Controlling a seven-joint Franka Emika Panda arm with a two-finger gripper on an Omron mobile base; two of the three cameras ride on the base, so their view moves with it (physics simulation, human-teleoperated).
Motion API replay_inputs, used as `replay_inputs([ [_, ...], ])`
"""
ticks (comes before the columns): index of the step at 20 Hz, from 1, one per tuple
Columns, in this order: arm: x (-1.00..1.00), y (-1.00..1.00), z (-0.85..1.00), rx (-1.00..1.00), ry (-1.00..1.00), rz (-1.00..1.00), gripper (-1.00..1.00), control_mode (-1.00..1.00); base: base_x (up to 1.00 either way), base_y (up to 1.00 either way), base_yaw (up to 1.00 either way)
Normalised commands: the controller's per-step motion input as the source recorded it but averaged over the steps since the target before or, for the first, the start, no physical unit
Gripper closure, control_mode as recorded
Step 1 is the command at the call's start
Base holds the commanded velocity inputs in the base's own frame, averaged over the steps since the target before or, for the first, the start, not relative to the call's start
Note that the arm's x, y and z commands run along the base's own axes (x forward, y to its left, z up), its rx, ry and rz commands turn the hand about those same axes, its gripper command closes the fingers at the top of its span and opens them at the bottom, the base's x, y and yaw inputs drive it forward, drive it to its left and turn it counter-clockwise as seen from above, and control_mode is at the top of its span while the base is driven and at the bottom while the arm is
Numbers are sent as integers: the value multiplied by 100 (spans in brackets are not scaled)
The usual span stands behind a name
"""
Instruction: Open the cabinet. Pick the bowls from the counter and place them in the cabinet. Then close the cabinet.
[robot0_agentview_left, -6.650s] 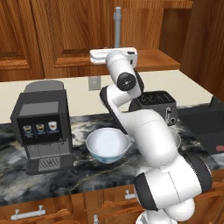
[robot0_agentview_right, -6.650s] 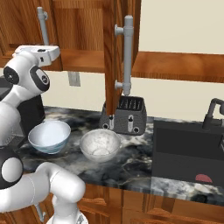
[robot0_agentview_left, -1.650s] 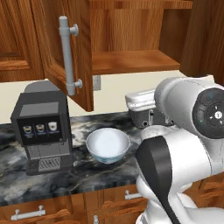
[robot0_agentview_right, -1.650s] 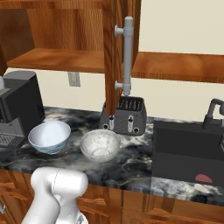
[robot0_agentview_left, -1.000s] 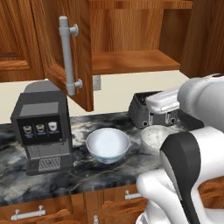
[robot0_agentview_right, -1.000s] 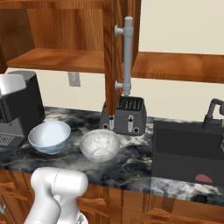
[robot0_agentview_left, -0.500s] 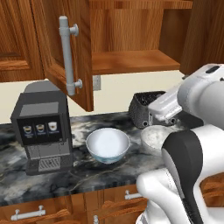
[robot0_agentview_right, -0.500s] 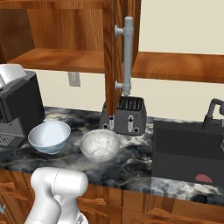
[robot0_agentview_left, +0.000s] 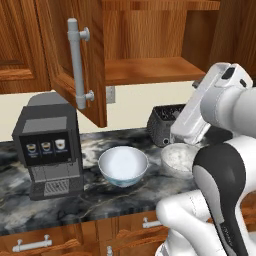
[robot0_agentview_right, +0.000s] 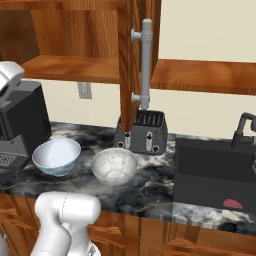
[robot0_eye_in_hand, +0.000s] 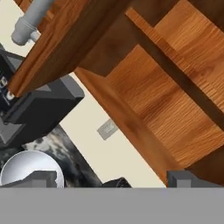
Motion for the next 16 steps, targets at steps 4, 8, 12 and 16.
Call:
replay_inputs([
  [4,3,18,0,-12,-1,30,-100,-100,0,0,0],
  [8,0,27,-1,-7,-8,30,-100,-100,0,0,0],
  [12,10,48,-13,-5,-16,22,-100,-100,0,0,0],
  [16,18,29,-2,-1,-12,16,-100,-100,0,0,0],
])
